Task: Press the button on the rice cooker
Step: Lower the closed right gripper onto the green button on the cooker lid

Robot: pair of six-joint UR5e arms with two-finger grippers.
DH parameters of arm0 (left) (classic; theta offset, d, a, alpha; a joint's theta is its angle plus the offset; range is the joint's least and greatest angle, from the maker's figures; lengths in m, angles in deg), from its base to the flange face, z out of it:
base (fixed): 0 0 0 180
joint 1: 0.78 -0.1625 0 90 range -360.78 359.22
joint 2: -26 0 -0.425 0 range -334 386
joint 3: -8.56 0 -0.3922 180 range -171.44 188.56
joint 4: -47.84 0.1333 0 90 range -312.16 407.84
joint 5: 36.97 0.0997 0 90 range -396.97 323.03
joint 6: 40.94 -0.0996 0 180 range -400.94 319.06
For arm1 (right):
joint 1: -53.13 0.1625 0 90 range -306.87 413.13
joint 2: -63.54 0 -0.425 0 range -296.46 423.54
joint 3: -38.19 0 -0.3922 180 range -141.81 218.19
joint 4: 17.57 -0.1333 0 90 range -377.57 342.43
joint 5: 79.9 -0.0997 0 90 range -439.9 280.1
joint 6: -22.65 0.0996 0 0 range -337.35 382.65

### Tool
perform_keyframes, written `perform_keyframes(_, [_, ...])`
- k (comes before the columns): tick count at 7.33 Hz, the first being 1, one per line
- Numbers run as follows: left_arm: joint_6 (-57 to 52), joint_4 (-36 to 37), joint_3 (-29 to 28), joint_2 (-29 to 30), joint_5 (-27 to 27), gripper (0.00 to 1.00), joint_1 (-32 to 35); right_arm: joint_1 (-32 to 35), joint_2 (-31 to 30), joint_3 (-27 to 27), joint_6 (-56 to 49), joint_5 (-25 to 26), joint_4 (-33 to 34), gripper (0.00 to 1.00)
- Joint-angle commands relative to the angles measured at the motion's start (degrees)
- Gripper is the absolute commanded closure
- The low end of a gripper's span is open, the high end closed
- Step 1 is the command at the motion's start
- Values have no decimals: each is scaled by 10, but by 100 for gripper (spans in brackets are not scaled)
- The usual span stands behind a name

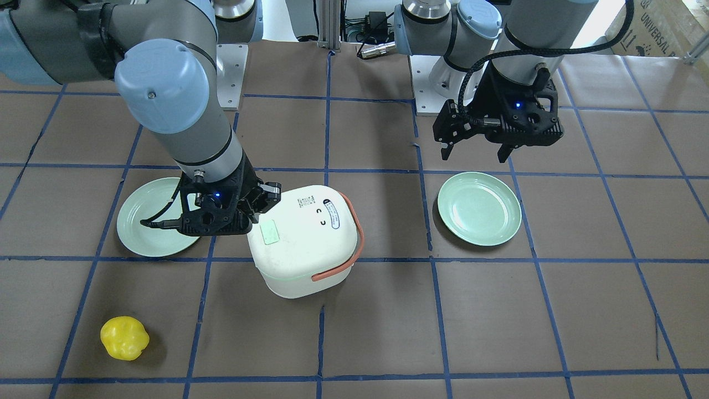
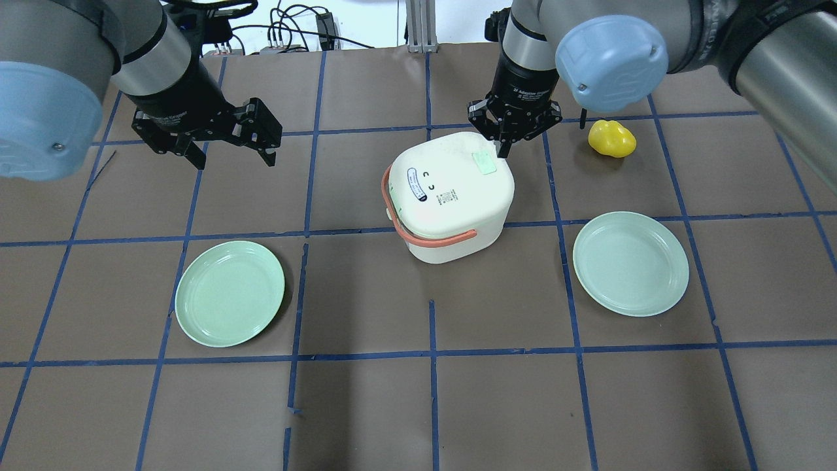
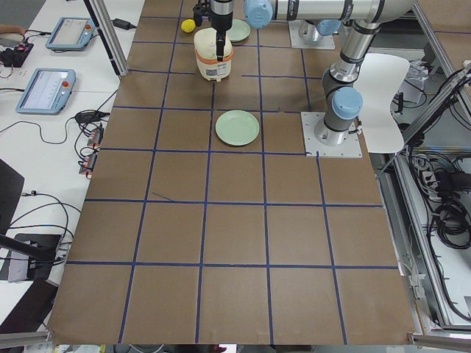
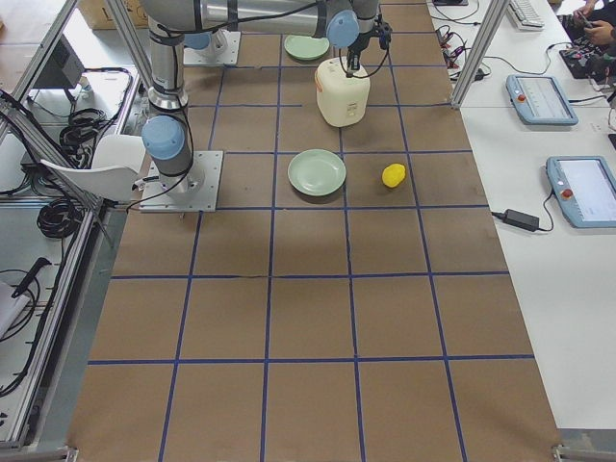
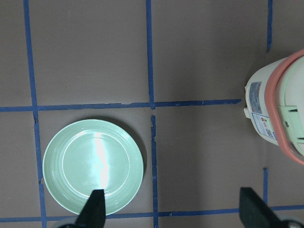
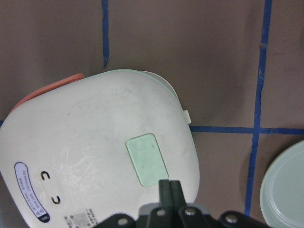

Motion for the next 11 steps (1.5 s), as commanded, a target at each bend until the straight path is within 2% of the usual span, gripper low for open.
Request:
perform_keyframes(1, [0,0,0,0,0,0,0,4,15,0,0,-7,22,89])
perform_keyframes(11, [0,0,0,0,0,0,0,4,28,9,0,-13,37,86])
